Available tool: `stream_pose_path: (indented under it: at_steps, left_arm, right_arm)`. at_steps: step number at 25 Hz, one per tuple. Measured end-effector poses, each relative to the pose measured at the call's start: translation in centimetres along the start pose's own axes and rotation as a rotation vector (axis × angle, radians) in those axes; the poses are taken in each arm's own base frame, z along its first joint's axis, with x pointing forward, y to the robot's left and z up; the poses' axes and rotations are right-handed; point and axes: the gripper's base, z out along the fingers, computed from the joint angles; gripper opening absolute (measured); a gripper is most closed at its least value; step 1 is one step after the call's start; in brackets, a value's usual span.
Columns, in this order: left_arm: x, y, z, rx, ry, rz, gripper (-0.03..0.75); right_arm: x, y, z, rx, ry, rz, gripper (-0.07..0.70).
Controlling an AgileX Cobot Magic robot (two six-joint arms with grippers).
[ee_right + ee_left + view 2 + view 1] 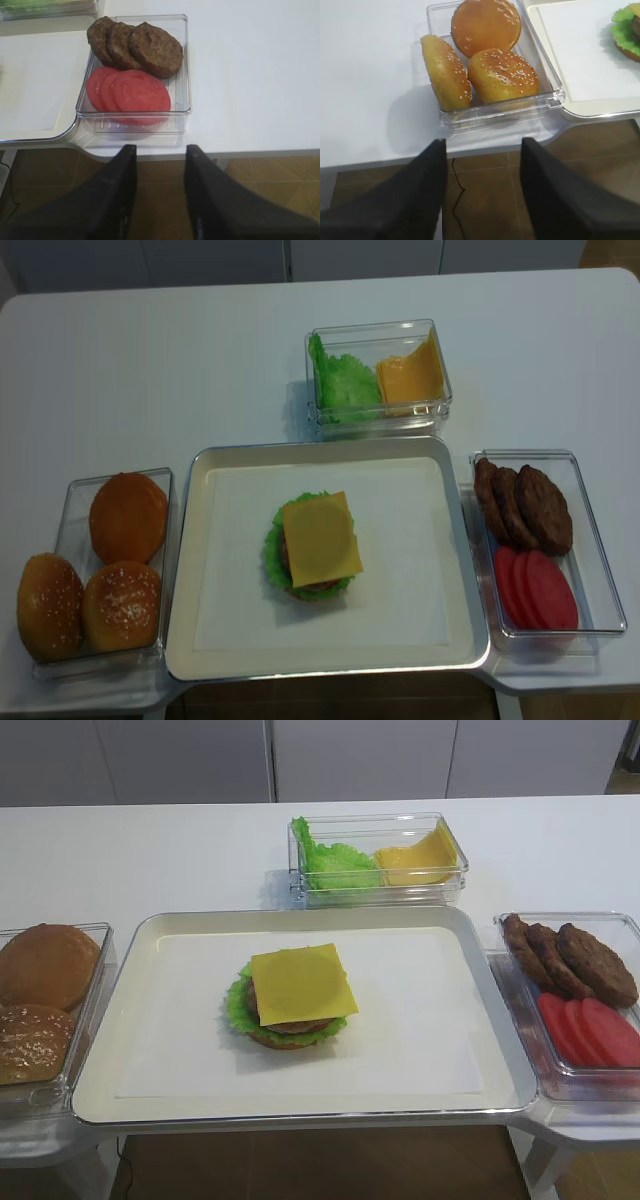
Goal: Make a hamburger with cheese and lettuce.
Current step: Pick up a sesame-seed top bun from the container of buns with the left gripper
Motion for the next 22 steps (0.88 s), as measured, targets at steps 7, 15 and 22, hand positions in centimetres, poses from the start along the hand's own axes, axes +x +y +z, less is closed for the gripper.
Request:
stream_pose_path:
  at_steps: [7, 15, 22]
  left_arm:
    - [0.0, 0.0, 0.0, 0.0, 0.0, 0.0, 0.36]
    - [-0.6, 0.0, -0.7, -0.005, -0.044, 0.003, 0.415]
    - [-3.7, 0.3, -1.0, -0.039, 0.002, -0.02, 0.42]
  right_arm:
    - [0.0, 0.0, 0.0, 0.0, 0.0, 0.0, 0.266]
    - [0.0, 0.0, 0.0, 0.0, 0.0, 0.0, 0.266]
    - [0.0, 0.0, 0.0, 0.0, 0.0, 0.0, 0.266]
